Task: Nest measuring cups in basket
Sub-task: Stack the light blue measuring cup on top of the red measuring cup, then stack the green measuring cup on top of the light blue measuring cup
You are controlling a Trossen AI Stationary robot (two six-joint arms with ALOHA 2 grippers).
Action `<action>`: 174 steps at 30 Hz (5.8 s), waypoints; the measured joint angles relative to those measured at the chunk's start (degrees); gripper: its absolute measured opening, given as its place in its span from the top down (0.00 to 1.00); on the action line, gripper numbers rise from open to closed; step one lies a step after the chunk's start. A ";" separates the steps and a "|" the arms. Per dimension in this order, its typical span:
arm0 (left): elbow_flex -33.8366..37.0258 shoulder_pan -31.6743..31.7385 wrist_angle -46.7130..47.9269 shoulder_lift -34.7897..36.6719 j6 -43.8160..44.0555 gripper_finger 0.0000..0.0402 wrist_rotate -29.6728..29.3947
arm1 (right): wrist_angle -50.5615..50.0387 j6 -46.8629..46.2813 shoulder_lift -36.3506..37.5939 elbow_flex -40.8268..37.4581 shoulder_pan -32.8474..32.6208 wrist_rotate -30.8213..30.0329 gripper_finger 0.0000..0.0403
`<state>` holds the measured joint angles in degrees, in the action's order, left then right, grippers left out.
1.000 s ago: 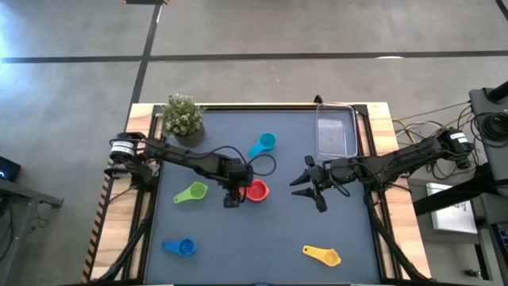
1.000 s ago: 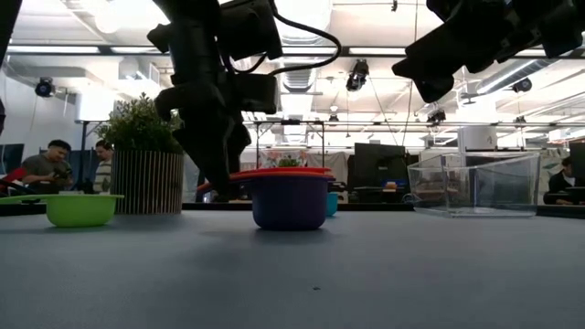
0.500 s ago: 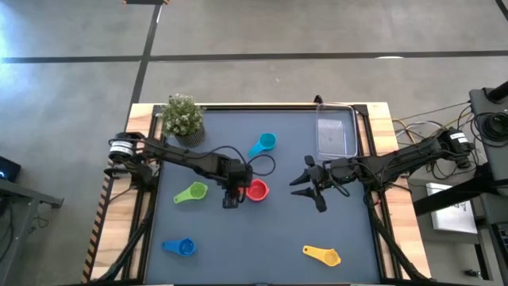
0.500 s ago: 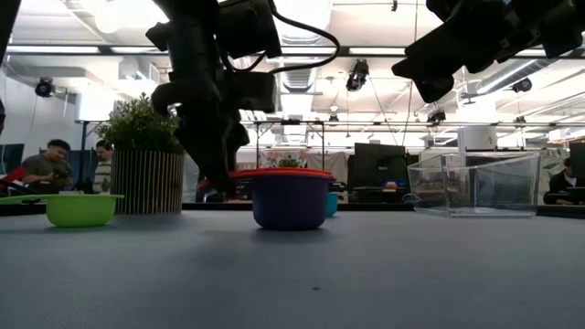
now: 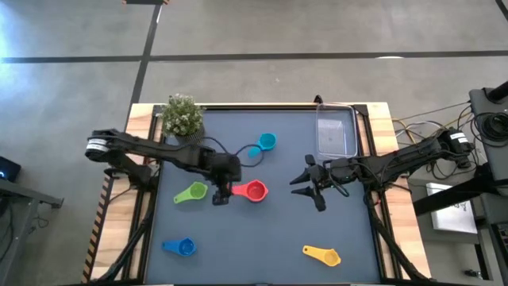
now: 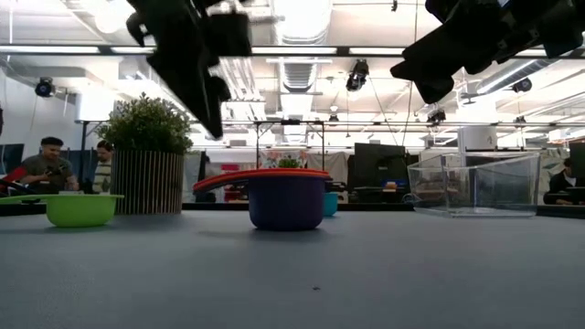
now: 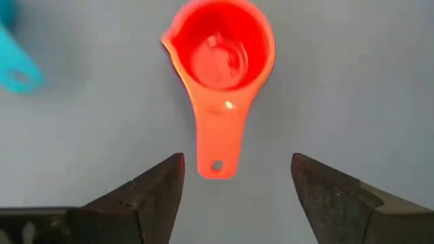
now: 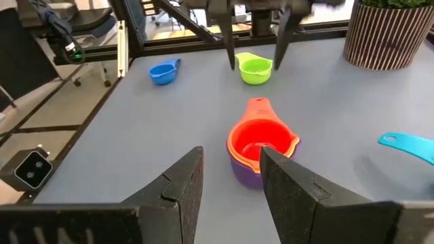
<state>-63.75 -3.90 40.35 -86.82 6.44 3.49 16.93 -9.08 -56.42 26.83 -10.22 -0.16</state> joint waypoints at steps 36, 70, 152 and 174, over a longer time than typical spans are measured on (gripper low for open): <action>53.27 -6.23 -108.81 16.78 5.21 0.50 -2.98 | -36.82 4.68 -24.04 30.11 19.79 -9.90 0.67; 53.38 -6.23 -105.79 15.56 5.66 0.50 -2.89 | -43.32 33.12 -46.59 46.03 31.63 3.13 0.67; 54.58 -6.19 -83.55 33.65 7.64 0.49 -9.12 | -39.74 -9.42 -45.95 51.08 2.84 -1.44 0.98; 54.58 -6.19 -83.44 33.54 8.13 0.49 -9.12 | -33.48 -7.05 -46.02 52.02 1.31 -1.53 0.64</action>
<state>-9.17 -10.09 -43.10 -53.28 14.57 -5.63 -16.55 -16.13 -102.45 78.85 -8.91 -1.69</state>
